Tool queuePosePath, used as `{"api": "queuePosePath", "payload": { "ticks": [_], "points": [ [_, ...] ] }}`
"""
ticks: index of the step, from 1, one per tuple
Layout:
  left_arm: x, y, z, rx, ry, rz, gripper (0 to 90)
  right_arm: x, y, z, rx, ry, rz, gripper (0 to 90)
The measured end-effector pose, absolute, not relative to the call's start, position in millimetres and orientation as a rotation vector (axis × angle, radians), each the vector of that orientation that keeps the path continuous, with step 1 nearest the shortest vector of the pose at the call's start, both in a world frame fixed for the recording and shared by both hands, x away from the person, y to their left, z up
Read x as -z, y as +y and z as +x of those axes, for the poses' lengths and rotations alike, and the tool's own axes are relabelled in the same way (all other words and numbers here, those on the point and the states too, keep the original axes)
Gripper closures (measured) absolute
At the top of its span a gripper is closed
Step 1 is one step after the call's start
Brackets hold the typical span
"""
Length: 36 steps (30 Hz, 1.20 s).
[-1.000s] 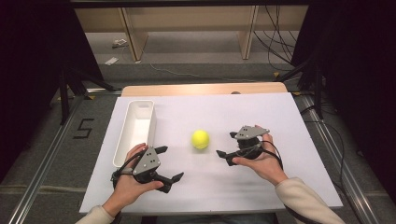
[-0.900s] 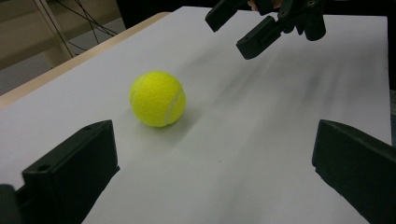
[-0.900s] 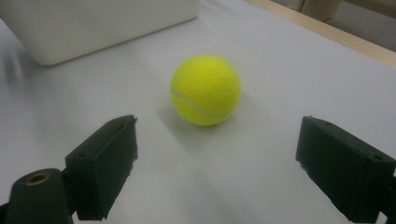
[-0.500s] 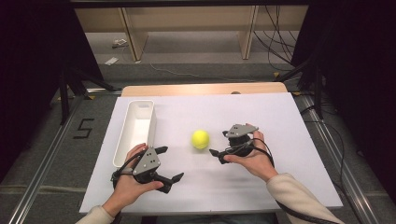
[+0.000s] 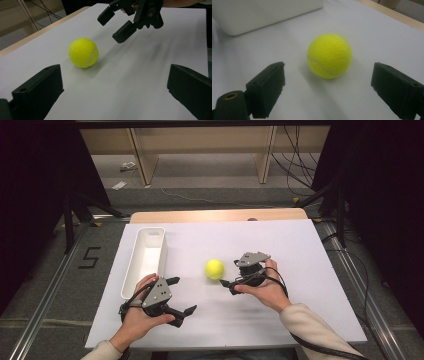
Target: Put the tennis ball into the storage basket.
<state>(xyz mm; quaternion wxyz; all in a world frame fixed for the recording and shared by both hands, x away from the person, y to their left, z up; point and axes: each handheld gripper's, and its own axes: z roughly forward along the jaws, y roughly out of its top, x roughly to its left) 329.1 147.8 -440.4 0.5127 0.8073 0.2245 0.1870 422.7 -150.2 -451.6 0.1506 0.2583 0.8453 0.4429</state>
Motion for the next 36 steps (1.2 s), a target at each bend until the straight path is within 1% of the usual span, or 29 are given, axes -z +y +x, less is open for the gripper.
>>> {"api": "queuePosePath", "payload": {
  "ticks": [36],
  "points": [
    [441, 148, 329, -0.448, 0.538, 1.943, 0.0, 460, -128, 442, -1.251, 2.45, 0.758, 12.0]
  ]
}}
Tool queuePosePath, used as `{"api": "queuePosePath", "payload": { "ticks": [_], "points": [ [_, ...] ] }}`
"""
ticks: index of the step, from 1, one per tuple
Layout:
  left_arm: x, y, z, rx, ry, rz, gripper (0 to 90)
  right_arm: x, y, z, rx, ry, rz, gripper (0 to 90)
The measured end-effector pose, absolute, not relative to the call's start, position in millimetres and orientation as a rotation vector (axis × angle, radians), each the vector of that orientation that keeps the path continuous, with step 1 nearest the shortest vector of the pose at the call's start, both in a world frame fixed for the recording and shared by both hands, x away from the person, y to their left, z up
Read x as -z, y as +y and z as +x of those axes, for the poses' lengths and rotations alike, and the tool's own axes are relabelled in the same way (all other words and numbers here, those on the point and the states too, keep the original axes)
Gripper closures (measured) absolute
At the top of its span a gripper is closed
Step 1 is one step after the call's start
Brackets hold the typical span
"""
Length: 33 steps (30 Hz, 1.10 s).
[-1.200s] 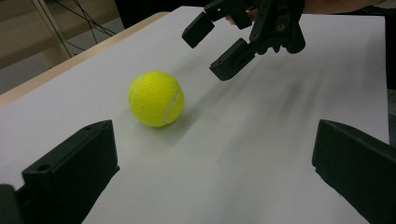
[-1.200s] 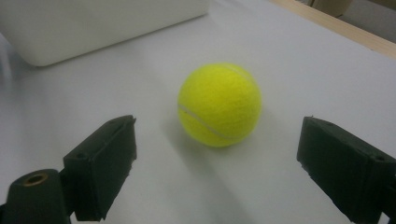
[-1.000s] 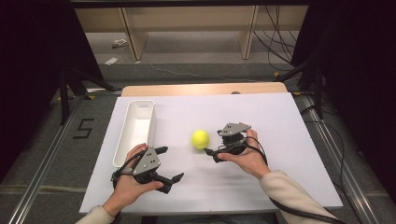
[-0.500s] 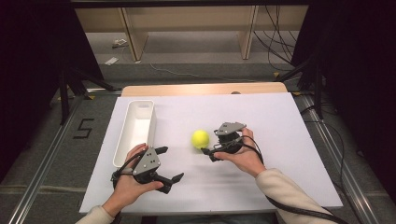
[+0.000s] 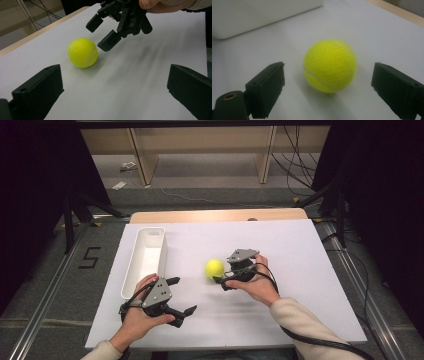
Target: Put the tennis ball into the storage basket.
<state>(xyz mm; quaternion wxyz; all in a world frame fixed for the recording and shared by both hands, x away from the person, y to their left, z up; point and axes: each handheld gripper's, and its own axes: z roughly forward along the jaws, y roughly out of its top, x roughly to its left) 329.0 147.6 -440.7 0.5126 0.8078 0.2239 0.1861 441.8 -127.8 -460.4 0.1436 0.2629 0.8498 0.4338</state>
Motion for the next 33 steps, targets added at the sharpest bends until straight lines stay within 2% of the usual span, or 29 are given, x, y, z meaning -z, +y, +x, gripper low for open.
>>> {"api": "queuePosePath", "payload": {
  "ticks": [33],
  "points": [
    [441, 148, 329, -0.446, 0.535, 1.942, 0.0, 477, -111, 460, -1.18, 2.489, 0.795, 12.1]
  ]
}}
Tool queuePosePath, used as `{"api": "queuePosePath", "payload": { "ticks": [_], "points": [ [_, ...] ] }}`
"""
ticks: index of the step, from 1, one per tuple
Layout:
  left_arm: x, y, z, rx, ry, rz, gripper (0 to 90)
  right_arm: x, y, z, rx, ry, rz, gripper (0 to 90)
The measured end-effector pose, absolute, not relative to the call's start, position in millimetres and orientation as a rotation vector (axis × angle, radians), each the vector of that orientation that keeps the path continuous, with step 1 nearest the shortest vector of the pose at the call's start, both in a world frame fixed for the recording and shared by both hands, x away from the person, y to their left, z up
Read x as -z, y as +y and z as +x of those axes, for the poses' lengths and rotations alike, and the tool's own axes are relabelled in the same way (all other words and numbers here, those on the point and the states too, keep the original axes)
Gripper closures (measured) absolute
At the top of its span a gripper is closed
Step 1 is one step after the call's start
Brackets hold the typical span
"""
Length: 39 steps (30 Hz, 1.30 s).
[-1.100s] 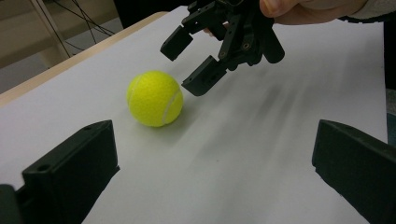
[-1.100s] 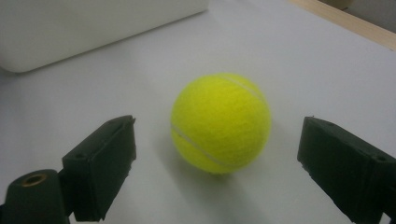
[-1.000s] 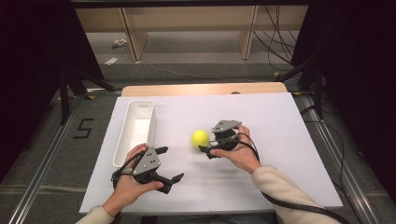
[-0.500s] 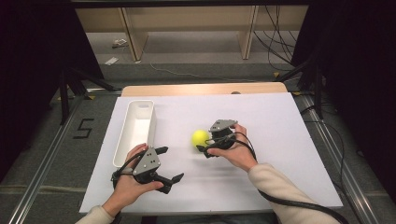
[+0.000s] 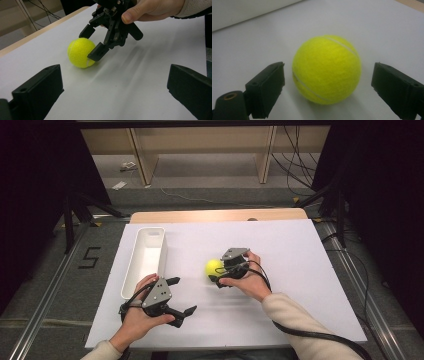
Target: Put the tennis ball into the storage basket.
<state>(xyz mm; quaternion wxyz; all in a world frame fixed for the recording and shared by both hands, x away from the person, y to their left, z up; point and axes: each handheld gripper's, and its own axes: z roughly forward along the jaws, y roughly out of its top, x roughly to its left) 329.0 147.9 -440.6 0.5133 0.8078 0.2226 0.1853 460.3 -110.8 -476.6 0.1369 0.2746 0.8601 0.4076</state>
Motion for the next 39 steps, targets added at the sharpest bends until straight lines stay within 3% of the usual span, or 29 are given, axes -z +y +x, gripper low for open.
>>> {"api": "queuePosePath", "payload": {
  "ticks": [39],
  "points": [
    [440, 148, 329, -0.442, 0.533, 1.941, 0.0, 487, -93, 469, -1.148, 2.514, 0.784, 14.3]
  ]
}}
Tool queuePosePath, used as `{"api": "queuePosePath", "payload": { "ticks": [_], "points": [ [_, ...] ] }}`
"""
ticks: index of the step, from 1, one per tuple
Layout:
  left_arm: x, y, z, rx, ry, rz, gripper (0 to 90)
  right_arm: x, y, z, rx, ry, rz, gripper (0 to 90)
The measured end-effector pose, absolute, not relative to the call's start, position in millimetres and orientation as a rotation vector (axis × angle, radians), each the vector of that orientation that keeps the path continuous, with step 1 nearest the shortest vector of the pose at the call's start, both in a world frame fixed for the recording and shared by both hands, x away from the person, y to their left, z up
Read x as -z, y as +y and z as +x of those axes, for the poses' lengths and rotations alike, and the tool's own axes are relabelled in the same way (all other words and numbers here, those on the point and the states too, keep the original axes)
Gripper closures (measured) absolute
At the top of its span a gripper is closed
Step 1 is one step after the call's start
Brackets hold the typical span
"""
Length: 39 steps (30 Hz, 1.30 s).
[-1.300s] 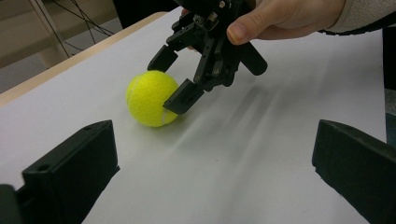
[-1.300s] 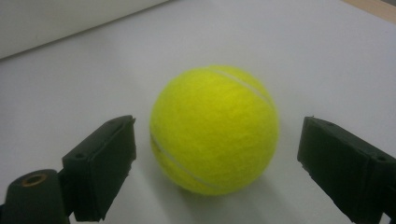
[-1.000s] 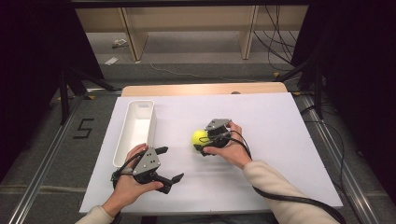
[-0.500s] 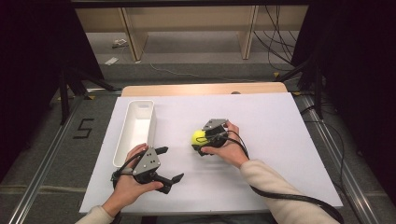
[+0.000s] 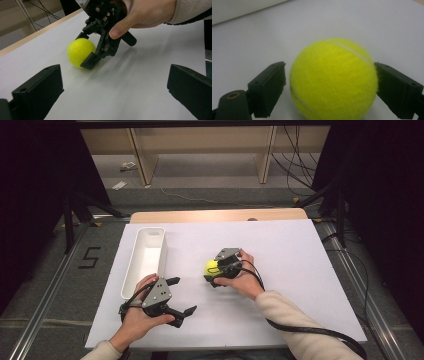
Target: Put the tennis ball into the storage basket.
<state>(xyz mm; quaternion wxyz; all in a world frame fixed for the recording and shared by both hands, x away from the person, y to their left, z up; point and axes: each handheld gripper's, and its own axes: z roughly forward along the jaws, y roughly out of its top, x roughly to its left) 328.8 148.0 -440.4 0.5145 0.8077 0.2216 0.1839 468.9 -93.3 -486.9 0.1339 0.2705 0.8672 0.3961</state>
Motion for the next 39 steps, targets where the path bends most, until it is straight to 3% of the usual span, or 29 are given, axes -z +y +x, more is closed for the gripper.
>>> {"api": "queuePosePath", "payload": {
  "ticks": [15, 39],
  "points": [
    [440.3, 148.1, 328.8, -0.442, 0.532, 1.941, 0.0, 487.8, -93.4, 469.0, -1.144, 2.501, 0.782, 24.4],
    [439.4, 148.6, 328.5, -0.442, 0.531, 1.937, 0.0, 484.5, -94.1, 468.9, -1.155, 2.5, 0.779, 25.7]
  ]
}}
